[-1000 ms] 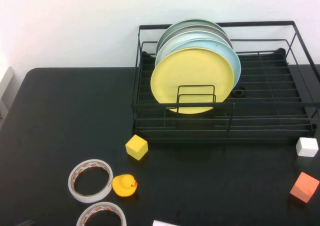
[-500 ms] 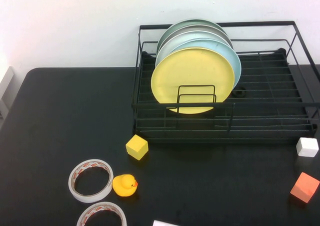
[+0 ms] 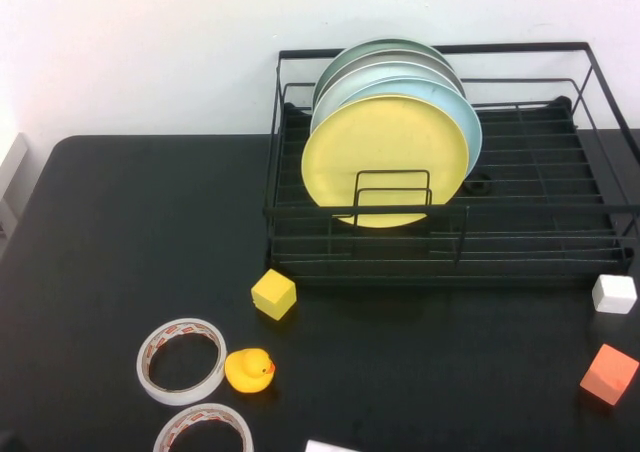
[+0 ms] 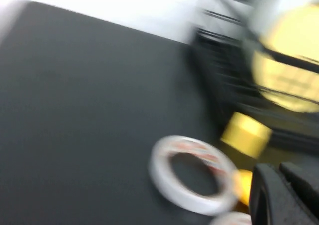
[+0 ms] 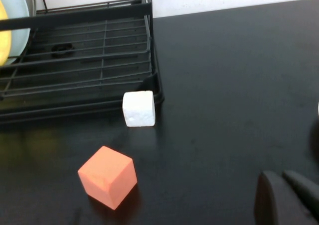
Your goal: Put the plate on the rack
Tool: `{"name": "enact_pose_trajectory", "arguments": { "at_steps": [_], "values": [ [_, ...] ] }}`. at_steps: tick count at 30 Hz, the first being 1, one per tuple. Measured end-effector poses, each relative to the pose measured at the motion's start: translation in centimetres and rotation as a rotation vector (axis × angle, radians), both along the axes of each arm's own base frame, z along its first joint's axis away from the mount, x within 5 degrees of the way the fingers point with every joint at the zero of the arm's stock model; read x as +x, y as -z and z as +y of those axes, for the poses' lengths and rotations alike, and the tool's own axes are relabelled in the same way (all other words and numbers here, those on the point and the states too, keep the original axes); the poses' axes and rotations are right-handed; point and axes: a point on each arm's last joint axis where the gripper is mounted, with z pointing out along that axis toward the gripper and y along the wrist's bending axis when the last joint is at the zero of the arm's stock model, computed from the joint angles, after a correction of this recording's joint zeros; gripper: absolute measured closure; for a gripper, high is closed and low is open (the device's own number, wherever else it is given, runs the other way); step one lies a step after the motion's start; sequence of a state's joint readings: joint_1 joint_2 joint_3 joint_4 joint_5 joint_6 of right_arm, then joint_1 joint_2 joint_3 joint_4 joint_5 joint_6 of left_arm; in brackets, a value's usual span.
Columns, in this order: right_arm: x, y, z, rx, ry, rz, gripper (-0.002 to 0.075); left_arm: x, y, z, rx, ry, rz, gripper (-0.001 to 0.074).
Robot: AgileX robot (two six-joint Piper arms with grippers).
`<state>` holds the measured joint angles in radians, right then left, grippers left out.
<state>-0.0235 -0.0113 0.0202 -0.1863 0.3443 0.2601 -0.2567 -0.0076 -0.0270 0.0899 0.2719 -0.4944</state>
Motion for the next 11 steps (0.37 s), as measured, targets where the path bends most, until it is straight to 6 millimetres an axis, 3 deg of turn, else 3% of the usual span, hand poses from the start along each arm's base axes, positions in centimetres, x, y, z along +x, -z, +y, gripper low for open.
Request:
{"name": "enact_pose_trajectory", "arguments": {
  "at_steps": [6, 11],
  "values": [
    [0.0, 0.0, 0.0, 0.000, 0.000, 0.000, 0.0728, 0.3, 1.3, 1.2, -0.010, -0.247, 0.018, 0.0736],
    [0.0, 0.0, 0.0, 0.000, 0.000, 0.000, 0.0728, 0.2, 1.5, 1.6, 0.034, -0.303, 0.032, 0.0736]
  ]
}}
